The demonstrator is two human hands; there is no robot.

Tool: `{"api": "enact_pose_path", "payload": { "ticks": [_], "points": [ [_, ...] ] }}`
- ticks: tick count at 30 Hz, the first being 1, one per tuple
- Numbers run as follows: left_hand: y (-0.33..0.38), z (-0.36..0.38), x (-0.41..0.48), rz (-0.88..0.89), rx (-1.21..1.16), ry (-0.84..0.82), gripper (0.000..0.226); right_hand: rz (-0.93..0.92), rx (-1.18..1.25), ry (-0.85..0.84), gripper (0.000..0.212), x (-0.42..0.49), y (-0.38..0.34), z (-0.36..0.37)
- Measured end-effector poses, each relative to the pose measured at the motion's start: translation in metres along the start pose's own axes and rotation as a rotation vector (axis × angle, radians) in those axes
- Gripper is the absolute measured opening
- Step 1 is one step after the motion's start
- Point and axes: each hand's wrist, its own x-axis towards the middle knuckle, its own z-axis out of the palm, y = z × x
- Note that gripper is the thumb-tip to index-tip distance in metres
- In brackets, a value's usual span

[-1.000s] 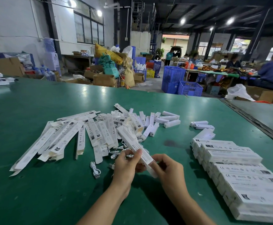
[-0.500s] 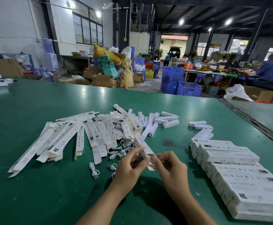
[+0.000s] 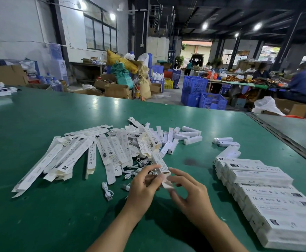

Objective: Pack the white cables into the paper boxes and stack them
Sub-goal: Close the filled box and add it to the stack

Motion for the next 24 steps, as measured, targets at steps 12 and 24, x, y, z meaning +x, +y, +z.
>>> {"api": "enact_pose_path", "payload": {
  "ticks": [12, 24],
  "points": [
    [0.0001, 0.0014, -0.0016, -0.047, -0.023, -0.02, 0.021, -0.075, -0.137, 0.175, 0.011, 0.0019, 0.0041, 0.0044],
    [-0.0024, 0.0001, -0.0012, 0.008, 0.095, -0.028, 0.023, -0.007, -0.018, 0.108, 0.005, 0.0051, 0.004, 0.0011]
  ]
}}
